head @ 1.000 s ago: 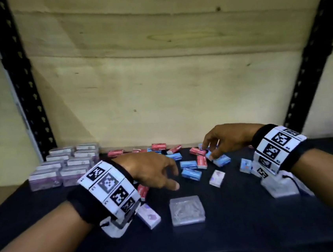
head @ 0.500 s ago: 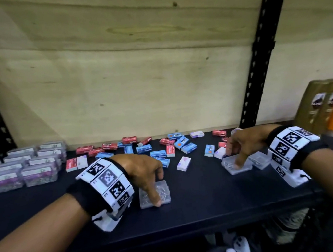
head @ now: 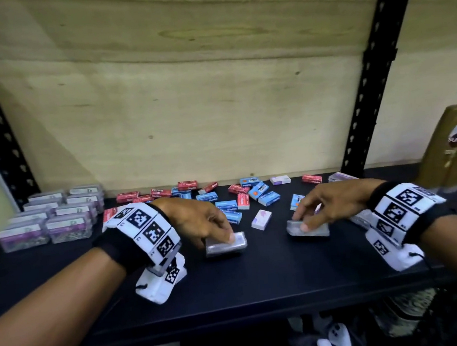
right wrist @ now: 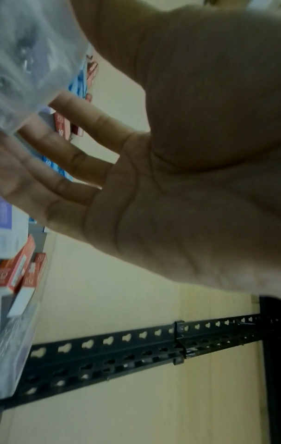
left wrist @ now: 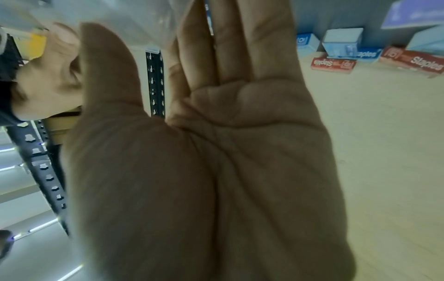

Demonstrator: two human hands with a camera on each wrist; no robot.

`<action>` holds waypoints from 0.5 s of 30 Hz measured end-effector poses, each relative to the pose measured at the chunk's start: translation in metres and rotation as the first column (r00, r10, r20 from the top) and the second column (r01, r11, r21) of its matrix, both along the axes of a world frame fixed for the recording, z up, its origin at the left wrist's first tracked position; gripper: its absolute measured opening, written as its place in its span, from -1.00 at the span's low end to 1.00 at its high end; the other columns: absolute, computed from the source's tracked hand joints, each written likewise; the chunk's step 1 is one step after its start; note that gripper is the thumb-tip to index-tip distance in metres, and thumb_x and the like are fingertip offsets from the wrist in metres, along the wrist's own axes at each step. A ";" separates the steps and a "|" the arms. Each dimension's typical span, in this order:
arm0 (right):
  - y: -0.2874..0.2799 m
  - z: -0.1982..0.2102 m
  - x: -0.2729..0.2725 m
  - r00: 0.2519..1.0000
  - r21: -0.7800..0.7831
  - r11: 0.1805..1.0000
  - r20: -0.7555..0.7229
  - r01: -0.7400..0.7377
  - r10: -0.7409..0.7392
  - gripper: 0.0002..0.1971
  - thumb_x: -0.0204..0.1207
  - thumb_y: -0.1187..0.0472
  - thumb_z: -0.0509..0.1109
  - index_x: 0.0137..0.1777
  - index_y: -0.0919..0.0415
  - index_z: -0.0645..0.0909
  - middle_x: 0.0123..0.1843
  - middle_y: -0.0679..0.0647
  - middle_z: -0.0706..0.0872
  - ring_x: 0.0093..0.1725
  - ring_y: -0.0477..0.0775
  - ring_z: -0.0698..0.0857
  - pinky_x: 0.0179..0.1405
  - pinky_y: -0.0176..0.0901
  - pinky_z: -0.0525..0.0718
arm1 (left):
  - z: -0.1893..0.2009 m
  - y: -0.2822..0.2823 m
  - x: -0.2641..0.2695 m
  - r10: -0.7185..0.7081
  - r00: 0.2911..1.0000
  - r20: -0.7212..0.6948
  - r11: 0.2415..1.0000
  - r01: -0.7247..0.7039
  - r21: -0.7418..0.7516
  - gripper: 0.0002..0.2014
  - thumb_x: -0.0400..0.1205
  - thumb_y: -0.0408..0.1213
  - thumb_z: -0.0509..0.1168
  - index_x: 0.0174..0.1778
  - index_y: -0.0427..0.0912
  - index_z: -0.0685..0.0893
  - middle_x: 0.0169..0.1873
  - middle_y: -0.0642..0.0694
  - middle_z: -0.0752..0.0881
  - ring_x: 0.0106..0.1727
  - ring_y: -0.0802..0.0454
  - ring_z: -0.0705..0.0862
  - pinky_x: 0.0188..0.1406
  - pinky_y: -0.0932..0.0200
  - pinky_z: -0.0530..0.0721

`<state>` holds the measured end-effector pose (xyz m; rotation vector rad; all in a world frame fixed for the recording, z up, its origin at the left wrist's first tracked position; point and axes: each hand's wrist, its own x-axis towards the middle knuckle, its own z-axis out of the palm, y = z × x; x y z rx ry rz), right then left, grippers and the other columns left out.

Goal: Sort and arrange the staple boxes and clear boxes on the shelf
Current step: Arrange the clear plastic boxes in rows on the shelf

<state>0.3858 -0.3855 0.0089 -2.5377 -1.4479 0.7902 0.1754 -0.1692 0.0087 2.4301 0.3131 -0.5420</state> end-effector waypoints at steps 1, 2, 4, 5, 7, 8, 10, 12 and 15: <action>0.003 0.000 -0.003 0.999 0.005 1.000 -0.050 0.008 -0.008 -0.70 0.49 -0.12 0.51 0.21 -0.15 0.75 0.10 -0.19 0.77 0.09 -0.20 0.72 0.14 -0.20 0.75 | -0.001 0.002 0.000 0.011 1.000 0.003 1.000 -0.011 -0.019 -0.68 0.69 -0.05 0.30 0.27 -0.13 0.70 0.06 0.02 0.74 0.09 0.13 0.70 0.16 0.11 0.74; 0.006 0.000 -0.005 0.997 0.007 1.000 -0.079 0.018 -0.018 -0.71 0.53 -0.13 0.48 0.22 -0.15 0.75 0.15 -0.17 0.77 0.10 -0.16 0.73 0.13 -0.18 0.77 | -0.002 0.005 -0.001 0.018 1.000 0.003 0.999 -0.018 -0.036 -0.67 0.70 -0.04 0.27 0.26 -0.15 0.71 0.07 -0.01 0.75 0.09 0.11 0.71 0.17 0.08 0.74; 0.011 0.000 -0.006 0.995 -0.009 0.999 -0.095 0.037 -0.038 -0.71 0.57 -0.14 0.42 0.23 -0.13 0.75 0.23 -0.14 0.74 -0.02 -0.14 0.76 0.11 -0.18 0.78 | -0.005 0.009 -0.001 0.023 1.000 -0.006 0.998 -0.024 -0.057 -0.63 0.71 0.01 0.23 0.24 -0.18 0.71 0.09 -0.13 0.76 0.09 0.08 0.73 0.19 0.00 0.73; 0.012 0.000 -0.007 0.992 -0.019 0.999 -0.113 0.051 -0.052 -0.72 0.59 -0.14 0.40 0.22 -0.11 0.75 0.21 -0.14 0.74 -0.07 -0.16 0.74 0.11 -0.18 0.77 | -0.005 0.010 -0.002 0.023 1.000 -0.009 0.998 -0.023 -0.061 -0.61 0.71 0.03 0.22 0.23 -0.19 0.71 0.12 -0.17 0.76 0.08 0.08 0.73 0.20 -0.02 0.73; 0.013 0.000 -0.006 0.983 -0.039 0.997 -0.166 0.073 -0.078 -0.75 0.62 -0.12 0.36 0.16 -0.09 0.75 0.11 -0.11 0.75 -0.07 -0.16 0.71 0.16 -0.14 0.76 | -0.007 0.012 -0.003 0.029 1.000 -0.002 0.997 -0.029 -0.066 -0.60 0.72 0.03 0.19 0.23 -0.21 0.70 0.13 -0.20 0.75 0.05 0.09 0.73 0.21 -0.04 0.73; 0.014 0.000 -0.006 0.979 -0.046 0.996 -0.182 0.083 -0.090 -0.76 0.63 -0.12 0.35 0.15 -0.09 0.75 0.11 -0.06 0.76 -0.03 -0.14 0.71 0.19 -0.11 0.75 | -0.008 0.013 -0.003 0.030 1.000 0.002 0.997 -0.030 -0.066 -0.60 0.73 0.04 0.18 0.23 -0.20 0.70 0.11 -0.18 0.76 0.05 0.10 0.73 0.21 -0.04 0.73; 0.015 0.000 -0.004 0.974 -0.055 0.993 -0.197 0.103 -0.112 -0.74 0.65 -0.13 0.31 0.16 -0.07 0.74 0.17 0.03 0.76 0.04 -0.09 0.71 0.22 -0.07 0.75 | -0.008 0.013 -0.003 0.031 1.000 0.005 0.997 -0.030 -0.064 -0.60 0.74 0.04 0.16 0.21 -0.19 0.71 0.04 -0.08 0.77 0.03 0.13 0.72 0.22 -0.04 0.72; 0.015 -0.001 -0.002 0.971 -0.049 0.991 -0.201 0.123 -0.130 -0.71 0.67 -0.14 0.28 0.18 -0.04 0.72 0.16 0.06 0.75 0.03 -0.07 0.72 0.23 -0.04 0.75 | -0.008 0.014 -0.003 0.028 1.000 0.013 0.998 -0.027 -0.058 -0.60 0.74 0.04 0.14 0.20 -0.19 0.71 0.03 -0.04 0.78 0.03 0.15 0.72 0.23 -0.03 0.71; 0.016 -0.002 -0.001 0.966 -0.020 0.987 -0.204 0.160 -0.160 -0.65 0.71 -0.11 0.22 0.24 0.08 0.68 0.21 0.15 0.75 0.12 0.06 0.76 0.21 0.04 0.76 | -0.008 0.014 -0.001 0.030 0.998 0.050 0.999 -0.028 -0.036 -0.59 0.74 0.04 0.15 0.16 -0.24 0.70 0.06 -0.13 0.76 0.04 0.12 0.70 0.23 -0.06 0.71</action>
